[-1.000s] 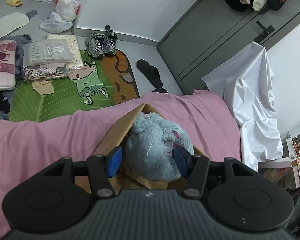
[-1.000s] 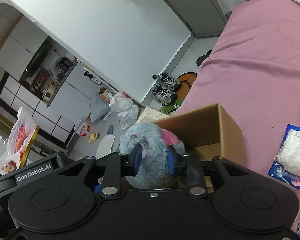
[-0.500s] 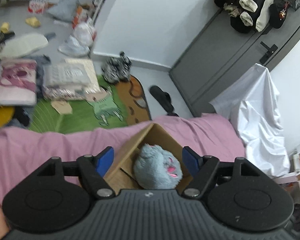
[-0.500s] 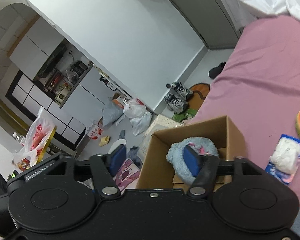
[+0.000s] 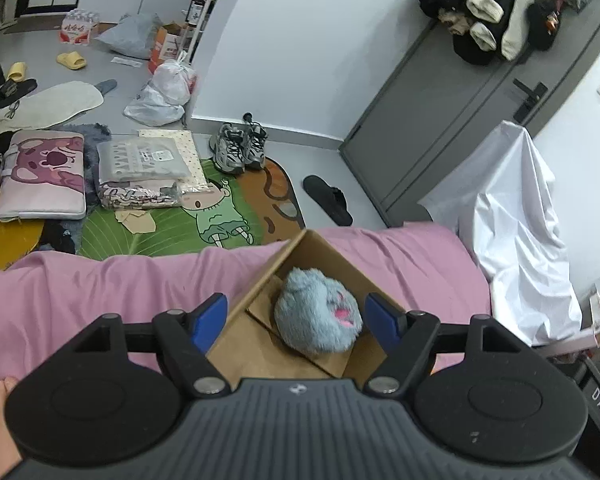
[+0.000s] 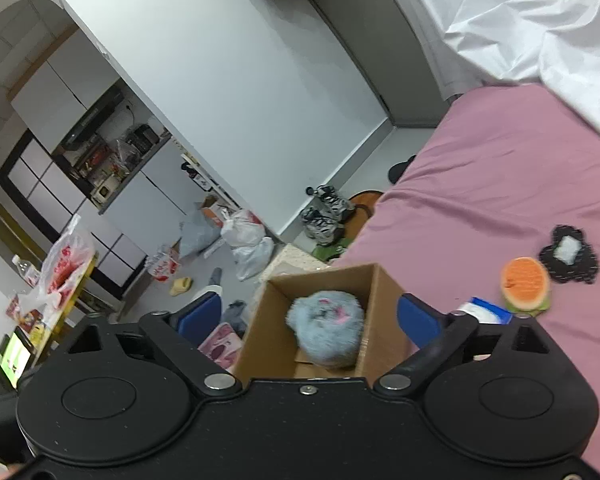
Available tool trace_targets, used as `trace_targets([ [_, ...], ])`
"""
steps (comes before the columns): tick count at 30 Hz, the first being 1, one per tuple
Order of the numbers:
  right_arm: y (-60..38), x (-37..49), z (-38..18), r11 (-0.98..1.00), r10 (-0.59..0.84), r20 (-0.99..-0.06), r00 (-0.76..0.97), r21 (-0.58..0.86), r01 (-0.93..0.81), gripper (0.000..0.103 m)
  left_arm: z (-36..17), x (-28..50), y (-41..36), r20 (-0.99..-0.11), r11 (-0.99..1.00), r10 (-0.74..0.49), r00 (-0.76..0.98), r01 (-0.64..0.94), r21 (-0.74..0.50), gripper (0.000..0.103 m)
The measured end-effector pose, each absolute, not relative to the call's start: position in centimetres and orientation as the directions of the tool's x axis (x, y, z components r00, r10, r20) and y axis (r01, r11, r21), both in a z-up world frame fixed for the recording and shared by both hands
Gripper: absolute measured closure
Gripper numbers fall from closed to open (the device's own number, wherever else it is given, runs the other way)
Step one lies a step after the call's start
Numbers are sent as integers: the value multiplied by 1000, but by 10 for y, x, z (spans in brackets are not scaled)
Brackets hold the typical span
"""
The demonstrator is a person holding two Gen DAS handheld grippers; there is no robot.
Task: Organize soft objects
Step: 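Open the right tool to drop the plush mouse into the box, then grasp the bubble wrap bag with the left tool while the right tool grasps the blue cloth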
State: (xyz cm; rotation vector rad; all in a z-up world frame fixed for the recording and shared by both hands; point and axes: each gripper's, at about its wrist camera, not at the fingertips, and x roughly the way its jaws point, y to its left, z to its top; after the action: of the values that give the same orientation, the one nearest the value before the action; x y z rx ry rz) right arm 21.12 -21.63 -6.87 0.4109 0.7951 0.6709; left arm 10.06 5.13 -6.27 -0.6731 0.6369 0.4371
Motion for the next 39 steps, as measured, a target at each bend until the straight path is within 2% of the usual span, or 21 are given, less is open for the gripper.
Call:
trace_targets([
  [17, -287, 181, -108, 810, 578, -640, 506, 528, -256, 4, -68, 95, -32, -704, 809, 60, 708, -448, -381, 27],
  [25, -294, 170, -122, 810, 578, -677, 455, 543, -222, 5, -81, 94, -56, -760, 837, 77, 645, -456, -301, 27],
  [29, -294, 167, -131, 834, 540, -716, 443, 526, -167, 11, -85, 92, -63, -774, 852, 80, 628, -447, -274, 27],
  [39, -299, 176, -168, 787, 586, -725, 362, 616, -39, 30, -96, 98, -81, -800, 885, 68, 596, -407, -228, 30],
])
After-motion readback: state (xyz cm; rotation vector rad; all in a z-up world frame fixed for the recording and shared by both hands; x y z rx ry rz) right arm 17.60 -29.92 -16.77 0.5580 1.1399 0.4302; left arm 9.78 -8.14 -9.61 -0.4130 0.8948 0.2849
